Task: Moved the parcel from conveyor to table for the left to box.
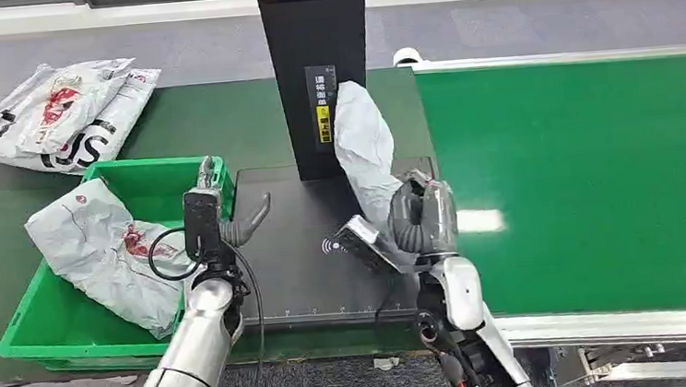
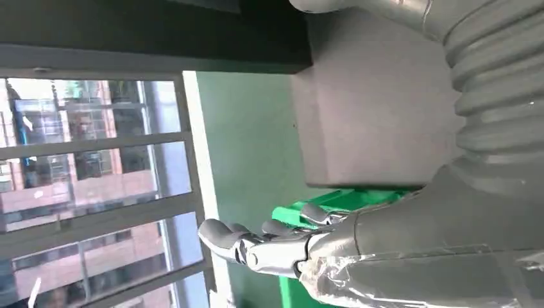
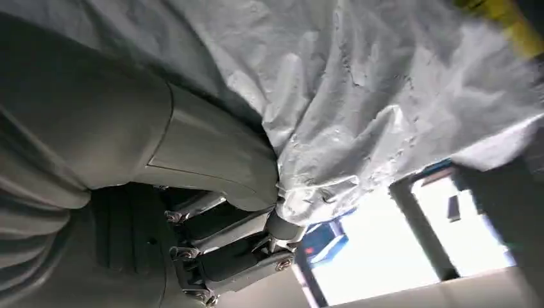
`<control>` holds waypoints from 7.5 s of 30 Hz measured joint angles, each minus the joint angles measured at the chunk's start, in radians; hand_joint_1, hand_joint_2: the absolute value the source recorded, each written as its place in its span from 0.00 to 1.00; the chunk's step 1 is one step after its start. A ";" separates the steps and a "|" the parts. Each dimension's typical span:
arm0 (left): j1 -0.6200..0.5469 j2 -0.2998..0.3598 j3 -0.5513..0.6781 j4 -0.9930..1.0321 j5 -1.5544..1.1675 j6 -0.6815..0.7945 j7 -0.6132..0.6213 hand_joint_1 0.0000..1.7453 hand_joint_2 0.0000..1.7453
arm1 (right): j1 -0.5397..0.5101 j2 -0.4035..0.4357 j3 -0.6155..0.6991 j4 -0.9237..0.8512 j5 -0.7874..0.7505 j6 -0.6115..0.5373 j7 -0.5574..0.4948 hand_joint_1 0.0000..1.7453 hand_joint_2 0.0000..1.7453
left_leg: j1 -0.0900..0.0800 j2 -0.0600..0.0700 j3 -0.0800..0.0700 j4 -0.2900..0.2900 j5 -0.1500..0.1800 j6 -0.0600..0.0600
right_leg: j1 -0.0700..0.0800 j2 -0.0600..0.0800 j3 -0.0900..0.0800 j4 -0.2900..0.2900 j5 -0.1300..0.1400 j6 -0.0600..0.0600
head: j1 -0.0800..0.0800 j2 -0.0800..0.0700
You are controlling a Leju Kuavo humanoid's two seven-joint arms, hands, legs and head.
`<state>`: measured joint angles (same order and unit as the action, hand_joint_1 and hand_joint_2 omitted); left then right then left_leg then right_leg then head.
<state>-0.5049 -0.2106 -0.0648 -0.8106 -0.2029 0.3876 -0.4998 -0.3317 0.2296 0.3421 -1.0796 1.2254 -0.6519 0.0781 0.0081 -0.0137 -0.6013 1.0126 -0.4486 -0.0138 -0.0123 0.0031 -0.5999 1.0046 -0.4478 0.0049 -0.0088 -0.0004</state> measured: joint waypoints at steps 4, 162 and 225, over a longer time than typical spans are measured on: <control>0.000 0.004 0.005 -0.016 -0.003 0.000 0.006 0.00 1.00 | -0.009 0.003 0.037 0.002 -0.008 0.011 0.008 1.00 1.00 | 0.000 0.000 0.000 0.000 0.000 0.000 | 0.000 0.001 0.000 0.000 0.000 0.000 | 0.000 0.000; -0.094 0.296 0.057 0.068 -1.342 0.119 0.963 0.00 1.00 | -0.102 0.021 -0.093 0.230 -0.882 0.236 -0.389 0.00 1.00 | 0.001 0.004 0.000 0.000 0.002 -0.004 | 0.003 0.003 -0.002 0.000 0.002 -0.004 | 0.000 0.000; 0.018 -0.047 -0.034 -0.032 0.050 -0.321 0.078 0.00 1.00 | -0.086 -0.011 -0.118 0.248 -0.873 0.268 -0.425 0.00 1.00 | 0.000 0.004 0.000 0.000 0.002 -0.003 | 0.001 0.003 -0.003 0.000 0.003 -0.003 | 0.000 0.000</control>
<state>-0.4873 -0.2575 -0.0988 -0.8423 -0.1530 0.0664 -0.4219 -0.4174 0.2190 0.2243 -0.8312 0.3525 -0.3838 -0.3471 0.0077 -0.0096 -0.6017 1.0128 -0.4470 -0.0170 -0.0108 0.0063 -0.6029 1.0045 -0.4452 0.0015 -0.0088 -0.0004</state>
